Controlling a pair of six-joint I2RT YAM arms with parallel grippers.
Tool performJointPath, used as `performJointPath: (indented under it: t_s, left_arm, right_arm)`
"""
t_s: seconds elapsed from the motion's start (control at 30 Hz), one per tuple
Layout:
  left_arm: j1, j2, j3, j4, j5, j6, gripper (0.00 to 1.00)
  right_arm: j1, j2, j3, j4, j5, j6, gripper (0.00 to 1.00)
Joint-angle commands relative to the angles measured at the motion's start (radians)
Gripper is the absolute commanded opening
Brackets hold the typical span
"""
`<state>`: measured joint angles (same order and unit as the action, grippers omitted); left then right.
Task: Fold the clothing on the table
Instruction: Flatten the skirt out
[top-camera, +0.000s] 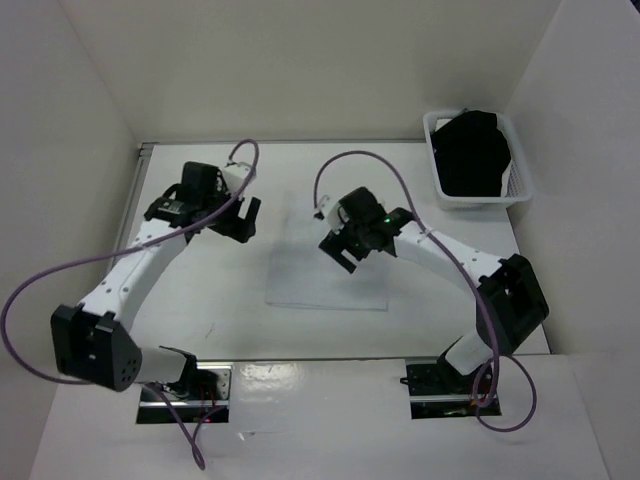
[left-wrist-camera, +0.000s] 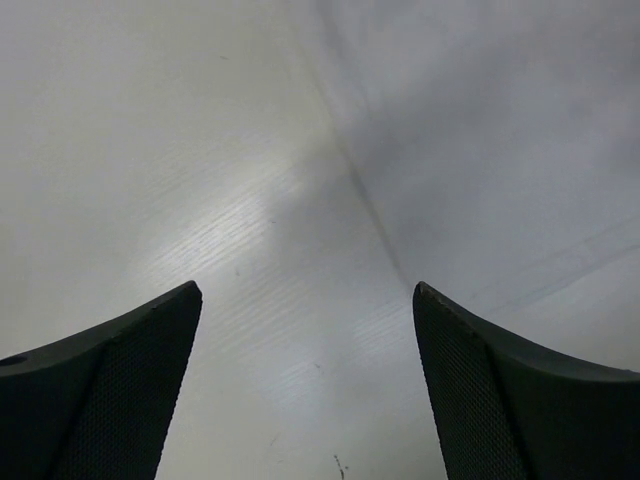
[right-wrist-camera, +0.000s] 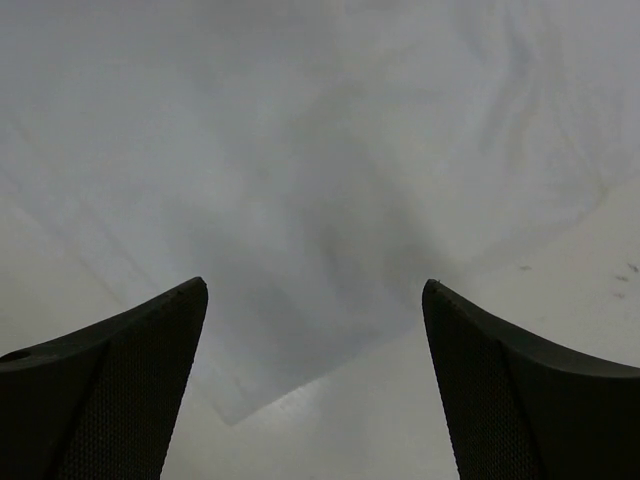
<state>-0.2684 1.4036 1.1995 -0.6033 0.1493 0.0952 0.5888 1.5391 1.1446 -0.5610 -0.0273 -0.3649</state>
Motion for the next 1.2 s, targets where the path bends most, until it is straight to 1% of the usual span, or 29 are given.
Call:
performJointPath:
  t_s: [0.0, 0.07, 0.1, 0.13, 0.23, 0.37, 0.43, 0.47, 0.7, 0.87, 1.03, 1.17]
  left_arm:
    - [0.055, -0.138, -0.035, -0.016, -0.013, -0.023, 0.94]
    - [0.087, -0.201, -0.075, -0.006, -0.025, -0.023, 0.95]
    - [0.098, -0.212, -0.087, 0.003, -0.025, -0.032, 0.97]
    - [0.118, -0.221, -0.110, 0.016, -0.016, -0.032, 0.97]
    - [0.141, -0.221, -0.130, 0.037, -0.005, -0.032, 0.98]
    - [0.153, -0.198, -0.140, 0.037, 0.006, -0.032, 0.98]
    - [0.153, -0.187, -0.140, 0.037, -0.005, -0.032, 0.98]
    - [0.153, -0.187, -0.140, 0.037, -0.005, -0.032, 1.00]
    - [0.153, -0.169, -0.140, 0.046, -0.025, -0.032, 1.00]
    - [0.153, -0.160, -0.140, 0.046, -0.025, -0.032, 1.00]
    - [0.153, -0.160, -0.140, 0.046, -0.025, -0.032, 1.00]
    - [0.153, -0.160, -0.140, 0.046, -0.034, -0.041, 1.00]
  right_arm:
    - [0.107, 0.016, 0.018, -0.019, 0.084, 0.068, 0.92]
    - [0.117, 0.087, 0.074, -0.010, 0.084, 0.112, 0.94]
    - [0.117, 0.113, 0.095, -0.010, 0.108, 0.163, 0.94]
    - [0.117, 0.166, 0.113, -0.010, 0.121, 0.188, 0.94]
    - [0.117, 0.248, 0.168, -0.010, 0.121, 0.248, 0.94]
    - [0.074, 0.314, 0.205, -0.010, 0.032, 0.296, 0.95]
    - [0.060, 0.337, 0.216, -0.010, -0.014, 0.331, 0.99]
    - [0.049, 0.360, 0.227, -0.010, -0.031, 0.331, 0.99]
    - [0.049, 0.409, 0.247, -0.010, -0.123, 0.362, 0.99]
    - [0.049, 0.446, 0.256, -0.001, -0.114, 0.383, 0.99]
    - [0.049, 0.507, 0.288, 0.000, -0.054, 0.414, 0.99]
    - [0.049, 0.562, 0.325, 0.000, -0.039, 0.423, 0.99]
